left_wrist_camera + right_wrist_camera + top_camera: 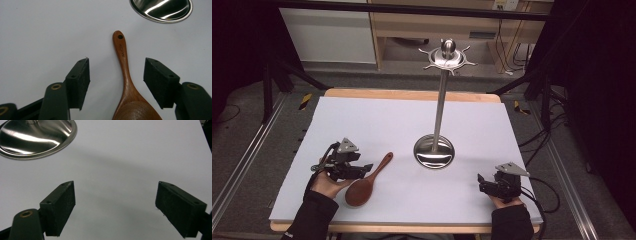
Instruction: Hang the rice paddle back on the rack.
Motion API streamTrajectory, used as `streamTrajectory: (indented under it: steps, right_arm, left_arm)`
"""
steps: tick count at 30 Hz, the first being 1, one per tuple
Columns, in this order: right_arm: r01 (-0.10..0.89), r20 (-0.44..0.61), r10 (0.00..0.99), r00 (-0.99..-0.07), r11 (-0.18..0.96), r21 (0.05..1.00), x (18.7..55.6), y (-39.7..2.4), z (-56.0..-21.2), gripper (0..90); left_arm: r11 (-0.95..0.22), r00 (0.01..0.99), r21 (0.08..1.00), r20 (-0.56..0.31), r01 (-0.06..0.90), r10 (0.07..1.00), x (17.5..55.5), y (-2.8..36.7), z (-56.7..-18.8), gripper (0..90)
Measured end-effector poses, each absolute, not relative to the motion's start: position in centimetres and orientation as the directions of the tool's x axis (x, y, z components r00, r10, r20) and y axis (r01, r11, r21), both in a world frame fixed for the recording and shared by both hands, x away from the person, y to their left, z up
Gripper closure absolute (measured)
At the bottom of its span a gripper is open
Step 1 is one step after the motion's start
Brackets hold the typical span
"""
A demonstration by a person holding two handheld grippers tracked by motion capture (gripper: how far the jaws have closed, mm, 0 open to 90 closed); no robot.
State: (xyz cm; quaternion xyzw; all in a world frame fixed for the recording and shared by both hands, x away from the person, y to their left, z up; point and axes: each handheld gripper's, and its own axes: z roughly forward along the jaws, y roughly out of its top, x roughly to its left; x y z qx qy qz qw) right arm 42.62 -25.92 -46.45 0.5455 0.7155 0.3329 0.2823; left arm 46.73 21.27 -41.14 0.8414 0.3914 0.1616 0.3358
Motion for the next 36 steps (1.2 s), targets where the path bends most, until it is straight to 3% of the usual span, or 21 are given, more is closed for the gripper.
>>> streamTrajectory:
  steps: [36]
  right_arm:
    - [0.608,-0.038,0.966,-0.255,0.191,0.771,42.8,-25.8,-46.6,16.6]
  left_arm:
    - [-0.584,0.689,0.544,0.017,0.602,0.725,48.1,18.7,-42.3,54.3]
